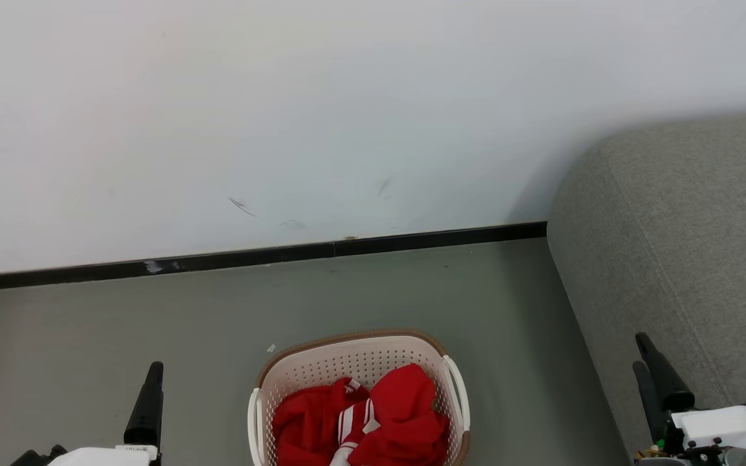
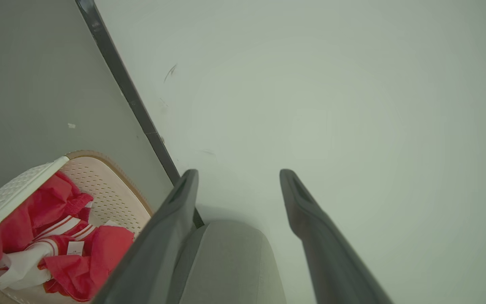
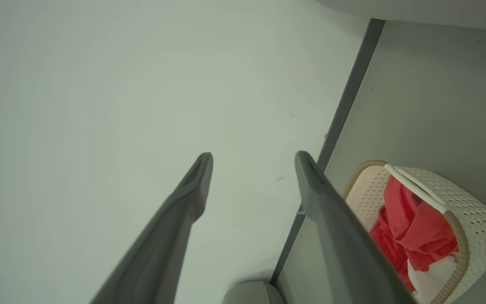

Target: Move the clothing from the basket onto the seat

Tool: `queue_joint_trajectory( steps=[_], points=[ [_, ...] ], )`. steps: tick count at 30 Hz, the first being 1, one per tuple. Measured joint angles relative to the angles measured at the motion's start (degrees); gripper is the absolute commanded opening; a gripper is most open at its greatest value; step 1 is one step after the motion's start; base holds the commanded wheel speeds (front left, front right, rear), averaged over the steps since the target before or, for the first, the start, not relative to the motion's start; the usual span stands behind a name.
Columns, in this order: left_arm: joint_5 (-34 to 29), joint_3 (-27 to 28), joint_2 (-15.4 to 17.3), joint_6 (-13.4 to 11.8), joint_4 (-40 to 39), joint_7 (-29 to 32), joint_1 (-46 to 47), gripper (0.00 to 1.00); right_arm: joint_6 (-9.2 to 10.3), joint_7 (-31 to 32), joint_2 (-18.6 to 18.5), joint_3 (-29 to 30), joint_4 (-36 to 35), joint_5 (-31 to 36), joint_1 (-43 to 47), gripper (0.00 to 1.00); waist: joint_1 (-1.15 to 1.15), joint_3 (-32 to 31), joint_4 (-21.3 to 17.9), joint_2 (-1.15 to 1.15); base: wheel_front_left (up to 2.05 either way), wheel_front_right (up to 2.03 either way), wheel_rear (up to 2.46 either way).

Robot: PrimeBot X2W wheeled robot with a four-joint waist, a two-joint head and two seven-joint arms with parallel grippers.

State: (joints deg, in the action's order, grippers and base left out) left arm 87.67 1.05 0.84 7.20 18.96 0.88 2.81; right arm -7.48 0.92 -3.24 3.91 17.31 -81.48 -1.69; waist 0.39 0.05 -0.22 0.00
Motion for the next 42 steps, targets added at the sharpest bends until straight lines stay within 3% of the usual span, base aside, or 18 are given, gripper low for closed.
queue_joint_trajectory(
  steps=[11, 20, 26, 35, 42],
  points=[
    [-6.4, -2.2, 1.7, 0.0, 0.3, -2.5, 0.4, 1.0, 0.0, -2.3, -1.6, -1.9, -0.5, 8.0, -0.6, 1.0, 0.51, -0.7, -0.1, 0.0, 0.0, 0.0, 0.0],
    [-14.3, -2.6, 3.0, 0.0, 0.6, -4.2, 1.5, 1.0, 0.0, -4.2, -2.5, -2.2, -2.2, 16.4, -1.6, 1.0, 0.6, -1.0, -0.1, 0.0, 0.0, 0.0, 0.0],
    [-20.1, -2.7, 3.2, 0.0, 0.5, -5.4, 1.5, 1.0, 0.0, -5.3, -3.4, -3.0, -3.4, 23.0, -2.3, 1.0, 0.39, -1.0, -0.1, 0.0, 0.0, 0.0, 0.0],
    [-30.7, -3.4, 3.6, 0.0, 0.2, -7.3, 1.6, 1.0, 0.0, -7.1, -5.6, -5.5, -4.7, 36.2, -2.4, 1.0, -0.11, -0.6, 0.1, 0.0, 0.0, 0.0, 0.0],
    [-38.0, -3.7, 3.8, 0.0, -0.2, -8.8, 2.1, 1.0, 0.0, -8.7, -6.4, -6.8, -5.5, 44.4, -3.3, 1.0, -0.28, -0.3, 0.2, 0.0, 0.0, 0.0, 0.0]
  ],
)
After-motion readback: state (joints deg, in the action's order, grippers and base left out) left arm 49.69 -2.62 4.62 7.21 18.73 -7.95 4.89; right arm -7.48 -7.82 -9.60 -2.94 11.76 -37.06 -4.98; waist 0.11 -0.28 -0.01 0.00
